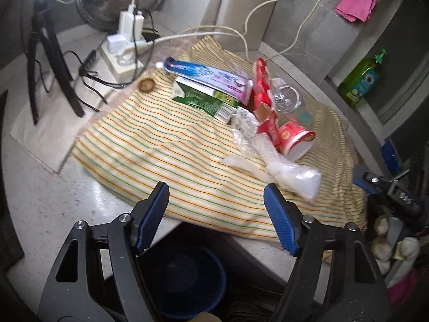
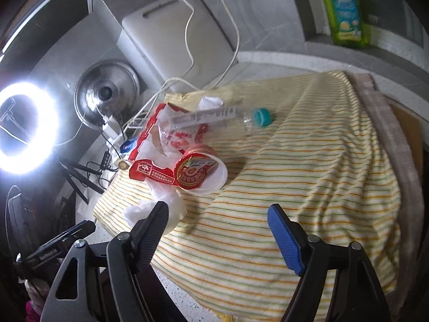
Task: Collect trash
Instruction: 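Grasp the clear plastic bag with the left tool while the right tool grasps the red-and-white cup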
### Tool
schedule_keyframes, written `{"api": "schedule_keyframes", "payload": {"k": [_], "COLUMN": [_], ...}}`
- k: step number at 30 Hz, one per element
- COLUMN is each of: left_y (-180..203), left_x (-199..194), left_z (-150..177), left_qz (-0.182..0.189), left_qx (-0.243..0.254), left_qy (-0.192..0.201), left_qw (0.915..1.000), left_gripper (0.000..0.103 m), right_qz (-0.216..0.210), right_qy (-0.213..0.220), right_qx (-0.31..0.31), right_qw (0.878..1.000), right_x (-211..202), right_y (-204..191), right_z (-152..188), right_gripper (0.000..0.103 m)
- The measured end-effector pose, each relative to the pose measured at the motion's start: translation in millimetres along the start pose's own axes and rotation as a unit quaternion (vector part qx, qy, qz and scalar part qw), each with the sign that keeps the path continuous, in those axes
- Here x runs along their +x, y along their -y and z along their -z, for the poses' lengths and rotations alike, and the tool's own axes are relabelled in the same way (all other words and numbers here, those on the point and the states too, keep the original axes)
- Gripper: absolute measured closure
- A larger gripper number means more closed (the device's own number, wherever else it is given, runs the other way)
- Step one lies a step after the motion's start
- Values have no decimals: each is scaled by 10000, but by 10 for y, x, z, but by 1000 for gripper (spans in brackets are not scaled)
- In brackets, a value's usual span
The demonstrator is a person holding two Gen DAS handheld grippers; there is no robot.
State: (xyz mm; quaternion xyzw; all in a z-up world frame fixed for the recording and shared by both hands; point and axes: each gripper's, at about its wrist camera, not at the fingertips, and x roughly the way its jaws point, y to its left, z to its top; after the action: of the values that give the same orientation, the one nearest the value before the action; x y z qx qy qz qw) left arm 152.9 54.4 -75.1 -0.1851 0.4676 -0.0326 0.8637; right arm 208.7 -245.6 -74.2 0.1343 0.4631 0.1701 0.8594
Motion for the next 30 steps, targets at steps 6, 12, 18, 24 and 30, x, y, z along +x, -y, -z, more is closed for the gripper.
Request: {"api": "schedule_keyframes", "payload": {"k": [6, 12, 18, 24, 30], "left_y": [221, 463, 547, 501, 483], "left_x": [236, 574, 773, 524, 431], "left_z": [-111, -146, -192, -140, -271], "left_qz": [456, 703, 817, 993, 899], "left_qx": [-319, -481, -645, -813, -913], "left_qy": [-252, -580, -806, -717, -456], "left_qw": [9981, 9947, 9913, 9891, 9907], "left_gripper": [28, 33, 34, 34, 34], "right_qz": [23, -62, -99, -159, -305], "right_qy": [-216, -429, -529, -570, -595], "right_qx": [-270, -584, -627, -677, -607], "right_qw": [9994, 9974, 9966, 9960, 9959], "right_x": [218, 422, 603, 656, 682], "right_y": [20, 20, 73, 123, 149], "right_z": [-127, -214, -359, -446, -508], "right_gripper": [31, 40, 48, 52, 52]}}
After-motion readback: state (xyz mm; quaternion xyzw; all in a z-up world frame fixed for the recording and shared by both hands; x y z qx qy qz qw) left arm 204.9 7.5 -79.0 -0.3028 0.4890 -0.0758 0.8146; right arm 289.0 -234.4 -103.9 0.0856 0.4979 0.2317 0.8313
